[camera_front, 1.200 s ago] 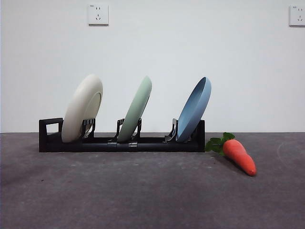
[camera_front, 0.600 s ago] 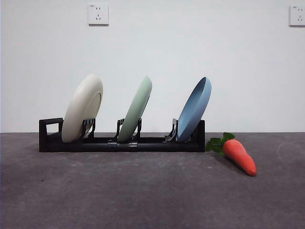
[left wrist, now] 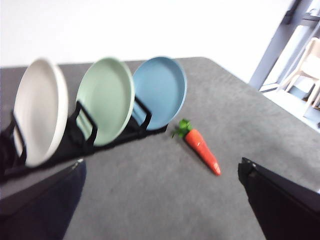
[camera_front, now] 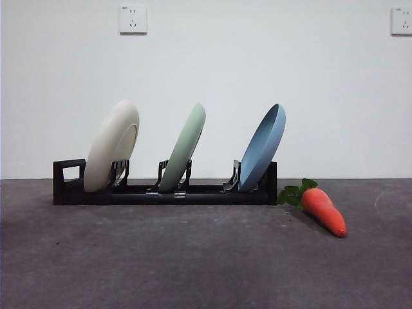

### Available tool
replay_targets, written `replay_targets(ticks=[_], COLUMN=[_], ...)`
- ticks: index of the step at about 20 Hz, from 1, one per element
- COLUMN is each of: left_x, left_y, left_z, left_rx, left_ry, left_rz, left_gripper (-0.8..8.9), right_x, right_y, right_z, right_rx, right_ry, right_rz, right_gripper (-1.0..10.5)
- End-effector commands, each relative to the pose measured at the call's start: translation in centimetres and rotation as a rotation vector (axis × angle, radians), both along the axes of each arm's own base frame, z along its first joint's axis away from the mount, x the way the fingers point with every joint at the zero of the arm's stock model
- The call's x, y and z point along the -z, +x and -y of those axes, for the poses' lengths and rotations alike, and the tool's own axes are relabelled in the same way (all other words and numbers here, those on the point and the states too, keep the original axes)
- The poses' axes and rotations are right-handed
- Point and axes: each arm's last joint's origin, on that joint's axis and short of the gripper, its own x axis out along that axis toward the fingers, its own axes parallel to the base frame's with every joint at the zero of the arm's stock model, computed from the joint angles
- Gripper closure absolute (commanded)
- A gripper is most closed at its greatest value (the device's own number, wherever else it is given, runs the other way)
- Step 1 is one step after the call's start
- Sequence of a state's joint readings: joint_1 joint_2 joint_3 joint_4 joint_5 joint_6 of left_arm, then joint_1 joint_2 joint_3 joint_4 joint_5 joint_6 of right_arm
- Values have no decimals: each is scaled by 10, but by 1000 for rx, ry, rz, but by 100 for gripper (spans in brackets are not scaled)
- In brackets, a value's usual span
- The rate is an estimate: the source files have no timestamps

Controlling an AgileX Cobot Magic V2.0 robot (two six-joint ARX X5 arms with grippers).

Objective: Take the green plate from the plate rack,put the plate on the table,take the carrot from the table,put the carrot in the plate

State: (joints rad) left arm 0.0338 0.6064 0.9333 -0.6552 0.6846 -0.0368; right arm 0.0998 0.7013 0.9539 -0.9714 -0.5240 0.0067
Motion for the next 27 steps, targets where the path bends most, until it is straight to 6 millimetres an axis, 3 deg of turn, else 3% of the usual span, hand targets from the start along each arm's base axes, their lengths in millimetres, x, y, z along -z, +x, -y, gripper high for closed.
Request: replay_targets(ticks=[1,7,11,14,19,23,27], left_x=[-15,-43,-35,-10,50,92,119], left_y=[19,92,148,187,236,262,274], left_z=[5,42,87,118,154,167,172], left_rx=[46,115,91,68,34,-3,-25], left_ry=[6,47,98,122,169,204,229], left_rz=[14,35,59,68,20,-14,-41], left_gripper=[210,211,212,212,212,218,220], right_x=[0,2,3,3,4,4,4], right_y=[2,7,10,10,10,10,12], right_z=[0,-1,-1,-1,-1,-1,-1], right_rx=[-5,-3,-3,-1,0,0,0], right_ry=[-3,-7,-9,-11,-11,-12,-13], right_rz=[4,-18,-31,-34,-35,-35,-42], right_gripper=[287,287,288,288,288,288,288])
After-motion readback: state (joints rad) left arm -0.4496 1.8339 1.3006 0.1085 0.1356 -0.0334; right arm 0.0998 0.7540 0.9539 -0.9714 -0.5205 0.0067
